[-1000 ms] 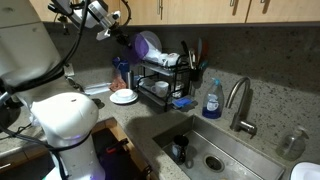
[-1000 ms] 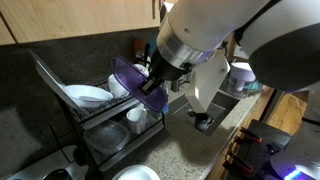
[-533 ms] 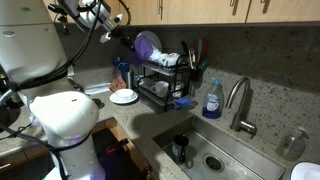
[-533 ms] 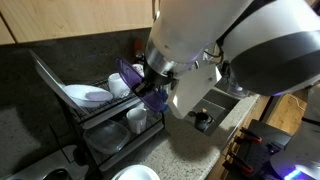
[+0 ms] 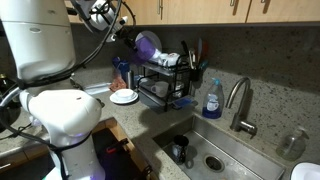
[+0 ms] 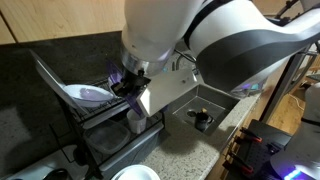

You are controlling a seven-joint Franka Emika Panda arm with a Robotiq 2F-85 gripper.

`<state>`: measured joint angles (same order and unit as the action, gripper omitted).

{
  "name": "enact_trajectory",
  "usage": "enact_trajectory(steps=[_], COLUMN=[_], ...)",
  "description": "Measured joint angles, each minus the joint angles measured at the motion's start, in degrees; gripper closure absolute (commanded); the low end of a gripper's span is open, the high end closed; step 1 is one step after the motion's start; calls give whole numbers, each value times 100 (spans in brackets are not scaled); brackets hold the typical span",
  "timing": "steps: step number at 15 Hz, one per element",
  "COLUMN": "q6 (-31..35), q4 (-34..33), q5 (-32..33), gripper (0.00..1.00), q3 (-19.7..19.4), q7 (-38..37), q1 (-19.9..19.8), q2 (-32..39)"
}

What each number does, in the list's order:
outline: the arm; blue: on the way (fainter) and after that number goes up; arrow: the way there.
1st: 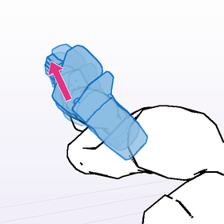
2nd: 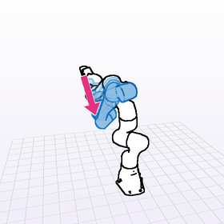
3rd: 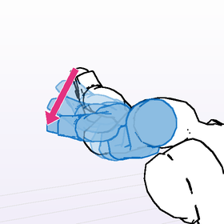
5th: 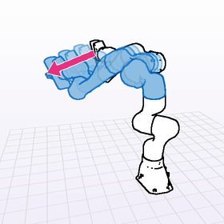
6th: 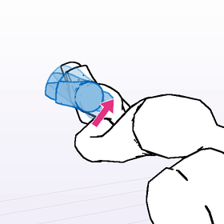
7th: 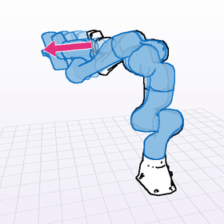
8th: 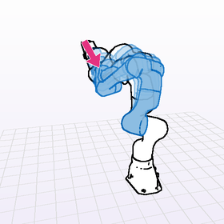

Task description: Pick the purple lid on the counter and put it in the dish rack

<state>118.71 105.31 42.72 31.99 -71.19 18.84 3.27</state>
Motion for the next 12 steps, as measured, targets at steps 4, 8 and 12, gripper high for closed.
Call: enact_trajectory(steps=[4,8,12], q6=[-56,-135,-138], q4=[-456,-784,-1014], q5=[1,80,318], gripper=[99,99,99], q3=[-381,-664,-880], q7=[-7,-31,-229], q1=[375,628,777], q2=[286,502,713])
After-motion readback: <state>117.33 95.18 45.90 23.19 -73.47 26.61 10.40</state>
